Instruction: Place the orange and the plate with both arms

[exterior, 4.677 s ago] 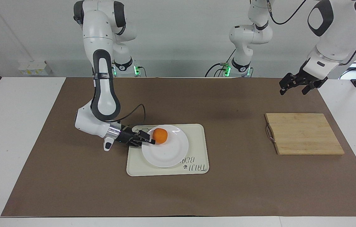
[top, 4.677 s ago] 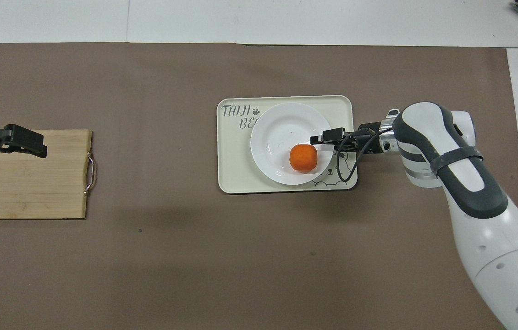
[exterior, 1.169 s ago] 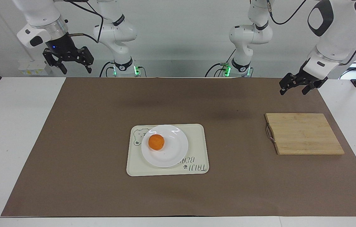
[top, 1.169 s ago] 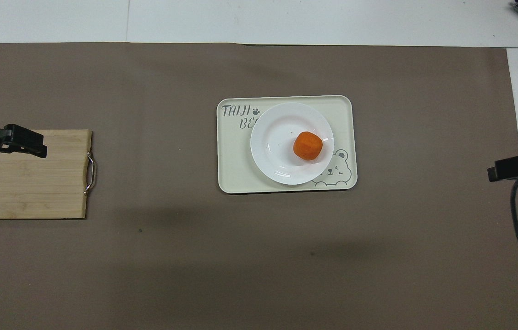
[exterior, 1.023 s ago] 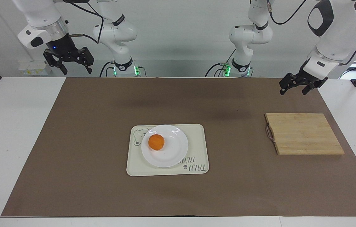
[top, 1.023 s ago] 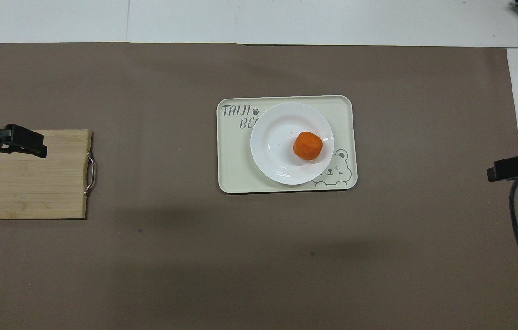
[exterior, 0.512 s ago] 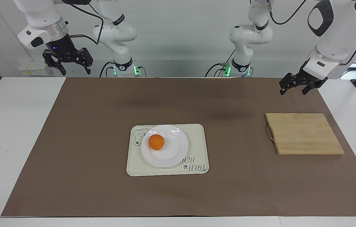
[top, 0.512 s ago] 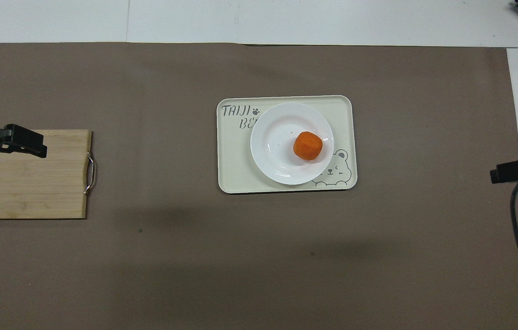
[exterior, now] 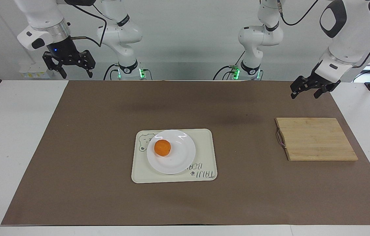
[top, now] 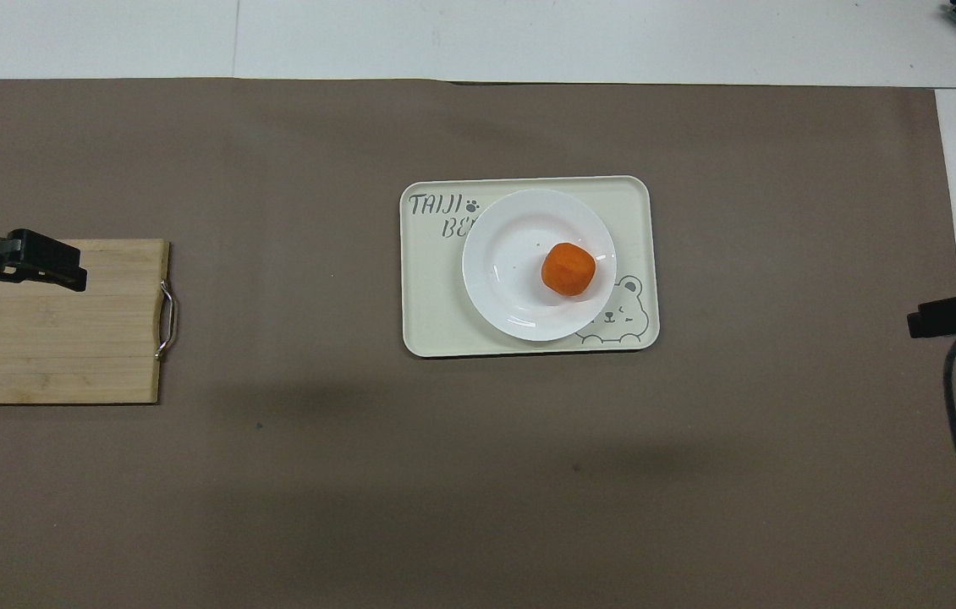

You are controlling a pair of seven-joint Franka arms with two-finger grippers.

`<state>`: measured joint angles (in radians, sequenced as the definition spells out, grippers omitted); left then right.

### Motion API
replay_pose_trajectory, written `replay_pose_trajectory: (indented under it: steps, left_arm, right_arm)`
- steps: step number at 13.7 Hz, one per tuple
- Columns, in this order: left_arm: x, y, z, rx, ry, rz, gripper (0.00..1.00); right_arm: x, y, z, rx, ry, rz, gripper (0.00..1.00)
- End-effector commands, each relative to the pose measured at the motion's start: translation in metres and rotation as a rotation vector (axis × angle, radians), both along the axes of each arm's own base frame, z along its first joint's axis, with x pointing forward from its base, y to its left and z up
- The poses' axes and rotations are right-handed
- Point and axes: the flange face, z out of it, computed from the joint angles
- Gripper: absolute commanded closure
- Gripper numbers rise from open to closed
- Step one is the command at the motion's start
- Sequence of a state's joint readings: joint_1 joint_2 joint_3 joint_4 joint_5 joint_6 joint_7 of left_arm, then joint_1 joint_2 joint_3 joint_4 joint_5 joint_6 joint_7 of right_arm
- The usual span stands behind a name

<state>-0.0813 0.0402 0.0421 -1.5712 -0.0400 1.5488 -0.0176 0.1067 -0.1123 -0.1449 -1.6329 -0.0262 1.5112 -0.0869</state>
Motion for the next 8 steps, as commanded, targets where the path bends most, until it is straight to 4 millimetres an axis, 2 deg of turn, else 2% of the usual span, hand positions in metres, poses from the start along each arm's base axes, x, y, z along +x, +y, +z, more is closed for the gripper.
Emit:
replay_pose_trajectory:
  steps: [1,8]
  left_arm:
    - [0.0037,0.0034,0.0028,0.006,-0.008,0.006,0.0]
    - [0.0036,0.0026,0.0028,0.006,-0.008,0.004,0.0]
  right_arm:
    - [-0.0041,0.0015,0.0083,-0.006,-0.014,0.018,0.0]
    - [-0.0061,0.0012,0.0086,-0.007,-0.014,0.02,0.0]
